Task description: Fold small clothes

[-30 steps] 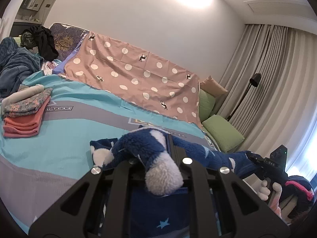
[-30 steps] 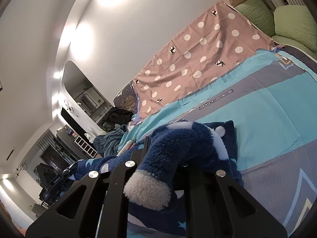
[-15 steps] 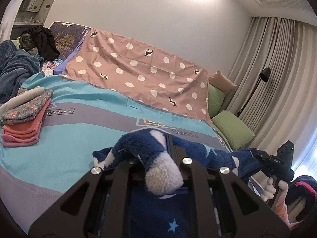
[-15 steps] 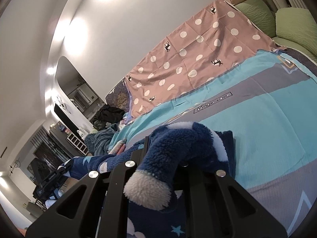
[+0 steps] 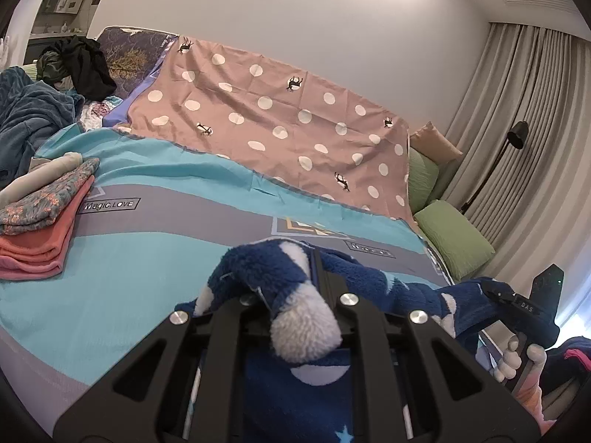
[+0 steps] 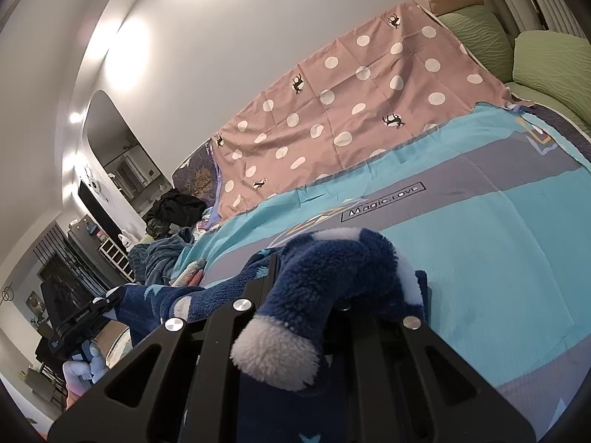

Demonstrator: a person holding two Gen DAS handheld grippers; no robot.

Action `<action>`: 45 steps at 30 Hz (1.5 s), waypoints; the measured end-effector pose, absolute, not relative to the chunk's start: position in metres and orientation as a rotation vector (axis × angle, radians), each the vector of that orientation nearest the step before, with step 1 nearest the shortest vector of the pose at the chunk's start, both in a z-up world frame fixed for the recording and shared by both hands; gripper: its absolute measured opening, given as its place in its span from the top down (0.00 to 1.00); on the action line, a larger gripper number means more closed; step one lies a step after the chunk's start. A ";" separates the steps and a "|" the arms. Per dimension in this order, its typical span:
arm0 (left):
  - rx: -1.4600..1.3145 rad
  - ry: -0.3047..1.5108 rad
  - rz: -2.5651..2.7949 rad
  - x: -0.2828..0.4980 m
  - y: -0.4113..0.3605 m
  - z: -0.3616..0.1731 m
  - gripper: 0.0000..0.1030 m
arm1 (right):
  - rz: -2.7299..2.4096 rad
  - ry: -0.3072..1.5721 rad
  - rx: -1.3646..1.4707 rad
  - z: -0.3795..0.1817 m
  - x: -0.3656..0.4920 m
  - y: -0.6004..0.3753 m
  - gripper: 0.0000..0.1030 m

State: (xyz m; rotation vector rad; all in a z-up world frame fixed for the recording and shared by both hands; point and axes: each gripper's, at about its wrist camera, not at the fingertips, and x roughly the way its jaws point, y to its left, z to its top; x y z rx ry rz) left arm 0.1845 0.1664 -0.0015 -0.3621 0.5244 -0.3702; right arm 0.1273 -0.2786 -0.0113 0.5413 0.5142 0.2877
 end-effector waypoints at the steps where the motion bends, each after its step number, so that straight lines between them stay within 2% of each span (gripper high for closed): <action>1: -0.362 0.526 -0.369 0.188 0.166 -0.003 0.88 | 0.288 0.516 0.541 -0.012 0.131 -0.279 0.88; 14: -0.382 0.597 -0.333 0.241 0.172 -0.037 0.88 | 0.269 0.560 0.506 -0.023 0.179 -0.276 0.88; 26: -0.372 0.810 -0.275 0.293 0.166 -0.109 0.87 | 0.172 0.730 0.436 -0.081 0.236 -0.271 0.88; 40: -0.363 0.793 -0.278 0.290 0.168 -0.112 0.87 | 0.168 0.746 0.470 -0.090 0.234 -0.275 0.87; 45: -0.326 0.795 -0.261 0.288 0.161 -0.110 0.86 | 0.167 0.746 0.458 -0.091 0.233 -0.274 0.84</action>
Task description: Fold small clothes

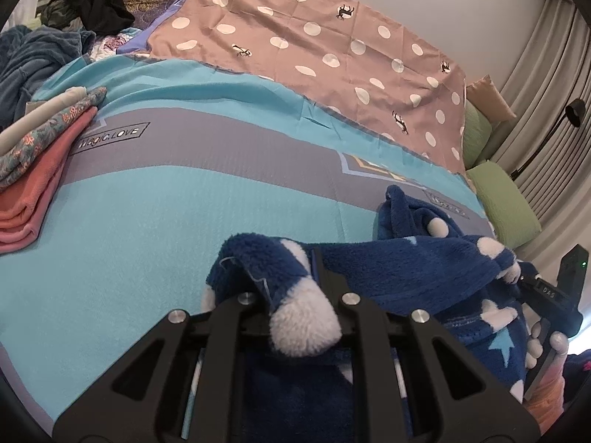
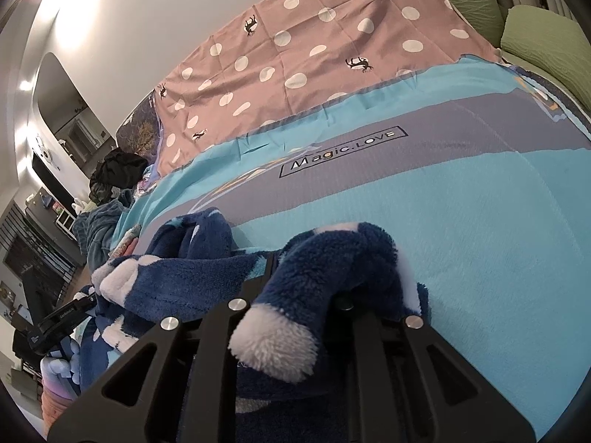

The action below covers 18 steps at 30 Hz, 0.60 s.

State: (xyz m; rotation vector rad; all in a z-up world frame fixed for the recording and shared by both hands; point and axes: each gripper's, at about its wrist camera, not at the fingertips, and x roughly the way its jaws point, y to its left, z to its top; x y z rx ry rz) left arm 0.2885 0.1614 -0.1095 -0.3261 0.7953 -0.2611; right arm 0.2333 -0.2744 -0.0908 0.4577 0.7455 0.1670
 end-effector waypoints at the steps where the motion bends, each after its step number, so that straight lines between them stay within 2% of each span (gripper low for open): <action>1: -0.323 0.796 -0.260 0.289 0.161 -0.109 0.86 | 0.170 0.744 0.454 -0.090 0.233 -0.274 0.81; 7: -0.360 0.760 -0.280 0.284 0.165 -0.098 0.84 | 0.165 0.750 0.424 -0.084 0.234 -0.271 0.77; 9: -0.378 0.709 -0.306 0.274 0.171 -0.083 0.80 | 0.155 0.720 0.414 -0.072 0.226 -0.272 0.72; 11: -0.369 0.655 -0.301 0.261 0.176 -0.067 0.69 | 0.131 0.663 0.401 -0.057 0.212 -0.274 0.47; 12: -0.348 0.620 -0.278 0.251 0.177 -0.058 0.58 | 0.110 0.620 0.392 -0.048 0.201 -0.276 0.44; 14: -0.295 0.576 -0.244 0.234 0.178 -0.047 0.53 | 0.092 0.579 0.372 -0.036 0.185 -0.277 0.43; 18: -0.226 0.579 -0.238 0.206 0.175 -0.041 0.52 | 0.116 0.618 0.318 -0.029 0.157 -0.272 0.43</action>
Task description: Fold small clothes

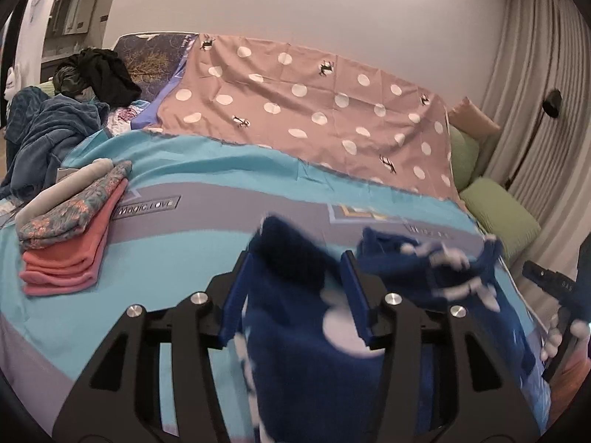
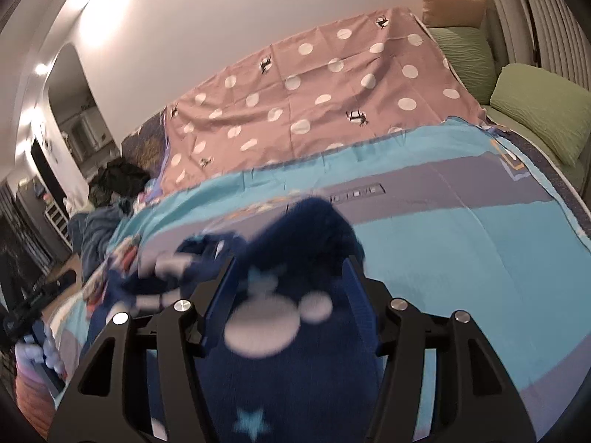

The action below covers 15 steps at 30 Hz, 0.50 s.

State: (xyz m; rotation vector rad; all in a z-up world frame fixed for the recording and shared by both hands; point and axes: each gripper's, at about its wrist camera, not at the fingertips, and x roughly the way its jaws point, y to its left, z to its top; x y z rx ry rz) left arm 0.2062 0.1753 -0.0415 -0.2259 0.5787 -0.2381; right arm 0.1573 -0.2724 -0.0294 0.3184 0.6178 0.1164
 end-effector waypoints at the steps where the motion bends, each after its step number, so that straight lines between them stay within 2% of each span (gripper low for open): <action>1: -0.222 0.587 -0.247 0.200 0.175 -0.042 0.52 | 0.120 0.627 0.302 -0.030 0.151 -0.270 0.43; 9: -0.098 0.664 -0.360 0.171 0.138 -0.051 0.53 | 0.176 0.719 0.116 -0.041 0.128 -0.222 0.43; 11: -0.071 0.713 -0.425 0.180 0.121 -0.054 0.59 | 0.210 0.758 0.095 -0.042 0.140 -0.207 0.43; 12: -0.066 0.740 -0.456 0.183 0.111 -0.056 0.67 | 0.221 0.775 0.083 -0.044 0.146 -0.200 0.43; 15: -0.064 0.874 -0.536 0.216 0.079 -0.069 0.80 | 0.265 0.870 0.055 -0.056 0.179 -0.175 0.50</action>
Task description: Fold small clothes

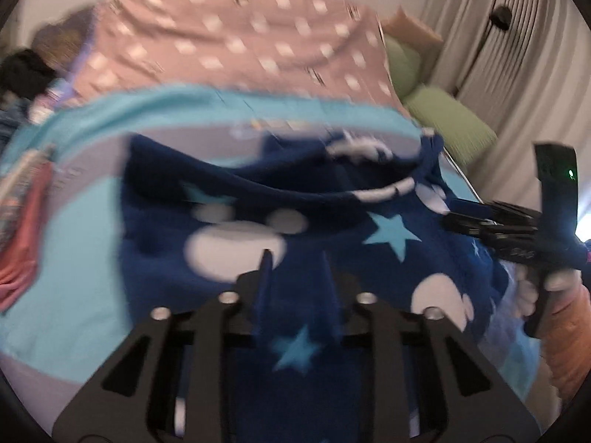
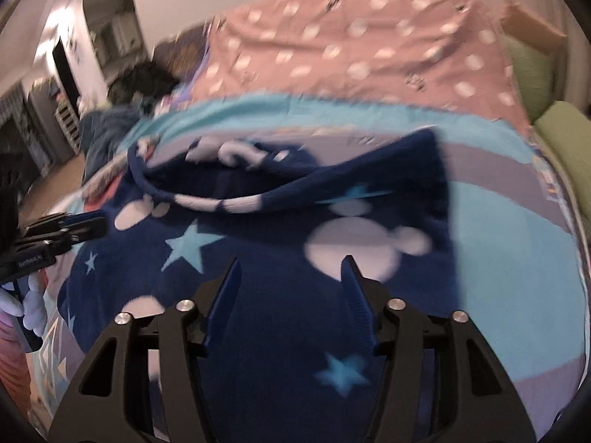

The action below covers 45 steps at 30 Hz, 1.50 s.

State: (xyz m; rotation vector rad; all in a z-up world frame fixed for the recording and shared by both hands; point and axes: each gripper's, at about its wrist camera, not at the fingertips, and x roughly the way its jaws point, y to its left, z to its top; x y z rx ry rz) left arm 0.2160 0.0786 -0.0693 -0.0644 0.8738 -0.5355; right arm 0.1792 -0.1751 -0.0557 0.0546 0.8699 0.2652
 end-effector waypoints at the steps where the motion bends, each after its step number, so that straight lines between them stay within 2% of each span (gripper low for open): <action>1: -0.058 0.911 -0.541 0.230 0.070 -0.075 0.80 | 0.276 0.905 0.065 -0.060 0.194 -0.169 0.52; 4: 0.028 0.913 -0.418 0.282 0.049 -0.085 0.80 | 0.190 0.915 0.092 -0.072 0.251 -0.166 0.53; 6: -0.022 0.923 -0.332 0.314 0.053 -0.092 0.80 | 0.028 0.872 0.093 -0.080 0.289 -0.180 0.54; 9: -0.120 0.934 -0.302 0.321 0.071 -0.098 0.78 | 0.012 0.933 0.336 -0.098 0.300 -0.214 0.59; 12: -0.116 0.905 -0.323 0.297 0.086 -0.102 0.75 | 0.057 0.878 0.323 -0.093 0.273 -0.225 0.59; 15: -0.111 0.835 -0.321 0.261 0.105 -0.087 0.59 | 0.055 0.802 0.277 -0.076 0.221 -0.238 0.58; 19: -0.135 0.734 -0.324 0.193 0.144 -0.066 0.49 | 0.056 0.737 0.305 -0.068 0.145 -0.272 0.57; 27: -0.333 0.786 -0.278 0.085 0.215 -0.101 0.48 | -0.026 0.805 0.549 -0.121 0.024 -0.340 0.57; 33: -0.402 0.835 -0.302 0.064 0.213 -0.121 0.48 | 0.023 0.806 0.599 -0.126 0.014 -0.333 0.57; 34: -0.400 0.830 -0.311 0.065 0.209 -0.120 0.48 | 0.036 0.803 0.580 -0.122 0.017 -0.328 0.51; 35: -0.396 0.829 -0.318 0.068 0.206 -0.119 0.48 | 0.055 0.798 0.560 -0.119 0.018 -0.324 0.41; 36: -0.392 0.834 -0.321 0.075 0.203 -0.119 0.51 | 0.076 0.792 0.534 -0.116 0.025 -0.317 0.39; 37: -0.390 0.840 -0.316 0.081 0.201 -0.121 0.69 | 0.080 0.789 0.518 -0.116 0.029 -0.314 0.38; 38: -0.388 0.847 -0.302 0.084 0.199 -0.122 0.76 | 0.073 0.789 0.505 -0.118 0.031 -0.310 0.42; 39: -0.394 0.857 -0.287 0.087 0.198 -0.124 0.85 | 0.060 0.801 0.488 -0.124 0.037 -0.303 0.56; 40: -0.411 0.859 -0.283 0.086 0.200 -0.124 0.89 | 0.054 0.817 0.472 -0.130 0.042 -0.299 0.80; 45: -0.342 0.877 -0.240 0.066 0.205 -0.127 0.90 | 0.021 0.772 0.488 -0.130 0.031 -0.306 0.82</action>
